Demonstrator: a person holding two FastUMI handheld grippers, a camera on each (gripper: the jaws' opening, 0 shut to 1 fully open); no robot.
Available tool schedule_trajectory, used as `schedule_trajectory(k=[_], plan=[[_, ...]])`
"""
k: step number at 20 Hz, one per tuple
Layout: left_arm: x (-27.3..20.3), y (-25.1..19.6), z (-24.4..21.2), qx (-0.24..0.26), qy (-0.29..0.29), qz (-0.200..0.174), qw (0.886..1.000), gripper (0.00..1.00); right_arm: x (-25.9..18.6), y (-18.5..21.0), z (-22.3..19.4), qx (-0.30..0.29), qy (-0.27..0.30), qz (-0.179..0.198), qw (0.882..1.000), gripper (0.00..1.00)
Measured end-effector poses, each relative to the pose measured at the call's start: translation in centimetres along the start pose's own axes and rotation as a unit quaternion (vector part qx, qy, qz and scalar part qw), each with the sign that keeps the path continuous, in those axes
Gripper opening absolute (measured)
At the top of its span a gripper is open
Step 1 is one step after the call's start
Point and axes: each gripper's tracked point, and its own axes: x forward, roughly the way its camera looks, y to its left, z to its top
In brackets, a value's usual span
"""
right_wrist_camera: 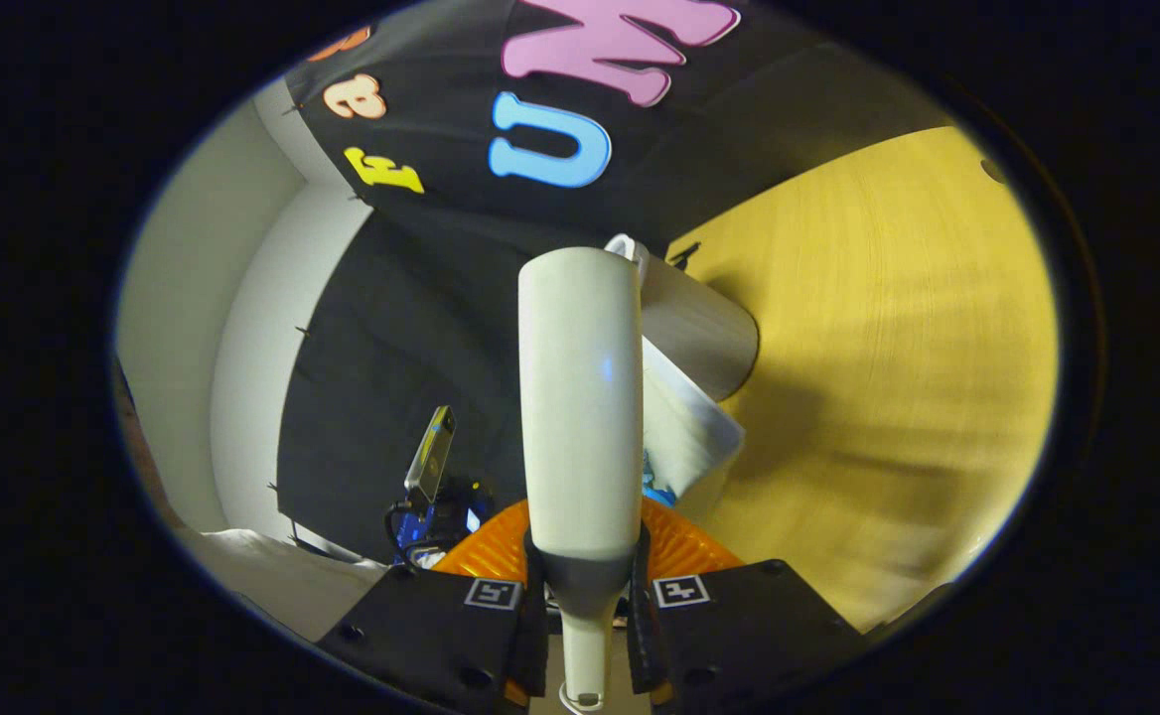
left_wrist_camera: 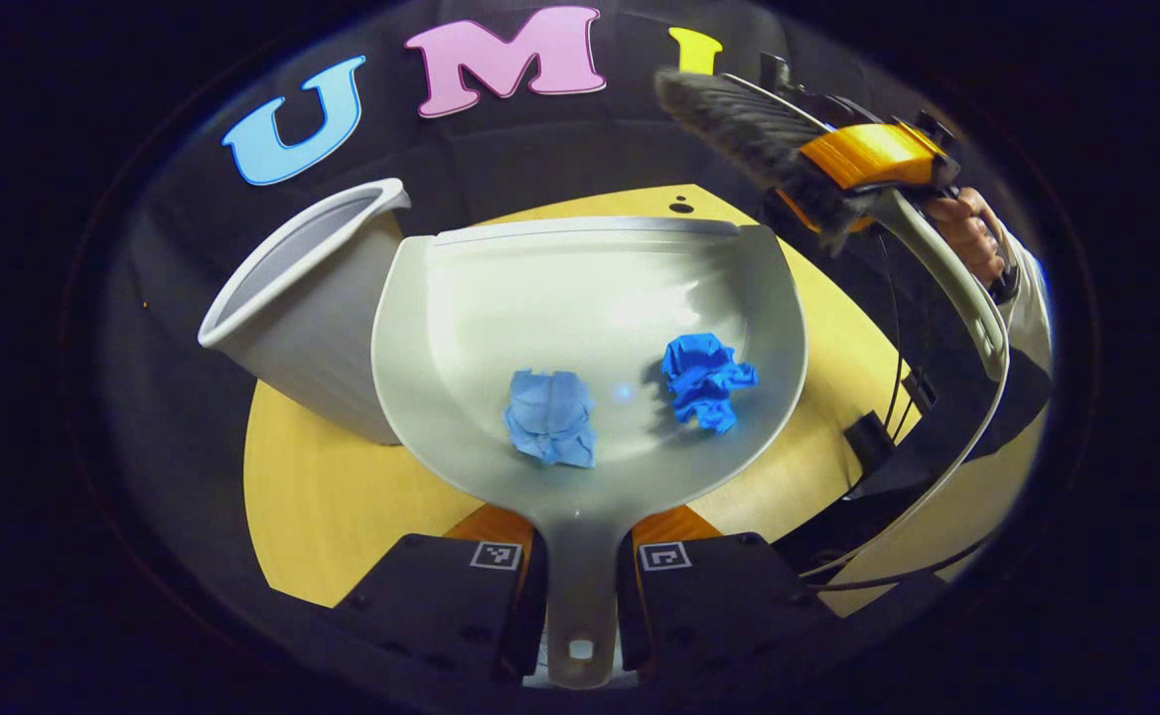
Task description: Pick up the small broom and dustpan from the desktop, sweep the trash into the dustpan with the broom, and then empty the trash into the garbage bin.
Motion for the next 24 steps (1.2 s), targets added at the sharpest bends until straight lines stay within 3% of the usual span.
schedule_trajectory(k=[5,9,10,11,15,19,22,23,24], plan=[[-0.5,2.5,5.2,-0.042,-0.069,0.019,0.997,0.27,-5.7,-6.2,-3.9,-0.003,-0.052,-0.008,0.999,0.34],[-1.3,7.4,6.9,-0.044,-0.086,0.095,0.991,0.27,-9.6,-7.0,-6.1,0.0,-0.074,-0.003,0.997,0.34],[-1.8,8.6,6.9,-0.04,-0.084,0.117,0.989,0.27,-10.2,-7.3,-6.7,0.001,-0.079,-0.002,0.997,0.39],[-2.2,9.3,6.6,-0.036,-0.077,0.139,0.987,0.27,-10.6,-7.6,-7.3,0.005,-0.086,0.001,0.996,0.34],[-2.4,11.1,5.7,-0.026,-0.028,0.198,0.979,0.26,-13.4,-9.5,-9.1,0.013,-0.096,0.002,0.995,0.34],[-3.5,10.9,5.7,-0.01,0.035,0.221,0.975,0.27,-12.0,-9.6,-9.6,0.006,-0.085,-0.014,0.996,0.34],[-4.6,11.7,6.8,0.049,0.084,0.265,0.959,0.27,-11.8,-9.6,-9.8,0.009,-0.084,-0.013,0.996,0.34],[-4.9,11.9,6.8,0.067,0.098,0.281,0.952,0.27,-11.8,-9.5,-9.9,0.012,-0.084,-0.014,0.996,0.29],[-5.4,12.2,6.7,0.083,0.111,0.294,0.946,0.27,-11.8,-9.5,-9.9,0.016,-0.084,-0.015,0.996,0.34]])
